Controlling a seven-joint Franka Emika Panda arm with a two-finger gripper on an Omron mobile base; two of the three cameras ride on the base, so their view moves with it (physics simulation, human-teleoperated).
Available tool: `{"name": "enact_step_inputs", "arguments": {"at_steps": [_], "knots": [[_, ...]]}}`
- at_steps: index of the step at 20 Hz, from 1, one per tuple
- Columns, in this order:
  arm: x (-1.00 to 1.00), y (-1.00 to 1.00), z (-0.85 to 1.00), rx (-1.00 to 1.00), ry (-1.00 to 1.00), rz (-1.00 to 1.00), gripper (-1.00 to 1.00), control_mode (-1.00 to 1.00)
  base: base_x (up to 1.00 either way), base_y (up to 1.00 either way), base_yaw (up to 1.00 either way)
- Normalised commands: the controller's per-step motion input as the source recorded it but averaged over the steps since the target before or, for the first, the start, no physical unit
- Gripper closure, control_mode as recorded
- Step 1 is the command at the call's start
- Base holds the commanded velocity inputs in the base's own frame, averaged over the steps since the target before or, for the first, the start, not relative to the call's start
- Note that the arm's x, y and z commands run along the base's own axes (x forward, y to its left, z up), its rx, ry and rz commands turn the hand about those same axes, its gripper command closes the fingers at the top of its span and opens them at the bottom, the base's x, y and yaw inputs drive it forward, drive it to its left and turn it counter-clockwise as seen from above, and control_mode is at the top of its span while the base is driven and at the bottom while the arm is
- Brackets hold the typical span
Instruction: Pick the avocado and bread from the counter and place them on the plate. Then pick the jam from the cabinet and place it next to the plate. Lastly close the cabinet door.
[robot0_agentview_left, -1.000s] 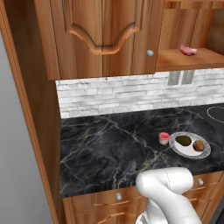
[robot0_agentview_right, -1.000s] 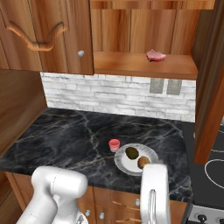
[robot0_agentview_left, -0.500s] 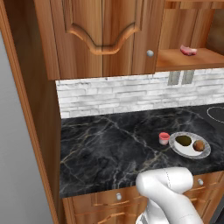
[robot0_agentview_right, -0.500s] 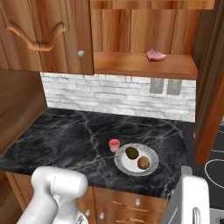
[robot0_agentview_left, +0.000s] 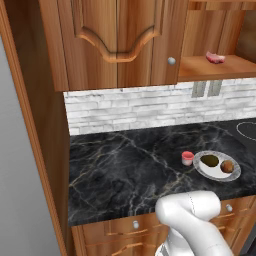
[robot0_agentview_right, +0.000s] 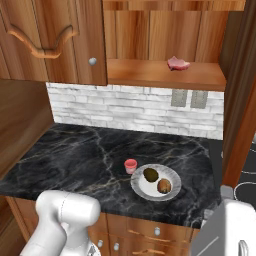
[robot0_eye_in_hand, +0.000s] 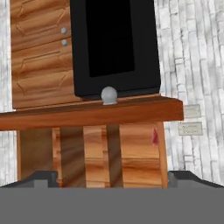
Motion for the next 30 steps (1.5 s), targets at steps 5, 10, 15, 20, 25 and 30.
{"name": "enact_step_inputs", "arguments": {"at_steps": [5, 10, 15, 20, 25, 30], "knots": [[0.05, -0.27, 0.18, 0.0, -0.04, 0.0, -1.0, -1.0, 0.0, 0.0, 0.0], [0.0, -0.23, 0.04, 0.0, -0.03, 0.01, -1.0, -1.0, 0.0, 0.0, 0.0], [0.0, -0.21, 0.0, -0.01, -0.02, 0.02, -1.0, -1.0, 0.0, 0.0, 0.0], [0.19, -0.21, 0.0, -0.03, 0.0, 0.02, -1.0, -1.0, 0.0, 0.0, 0.0], [0.22, -0.2, 0.0, -0.06, 0.0, 0.03, -1.0, -1.0, 0.0, 0.0, 0.0], [0.14, -0.19, 0.0, -0.09, 0.0, 0.04, -1.0, -1.0, 0.0, 0.0, 0.0]]}}
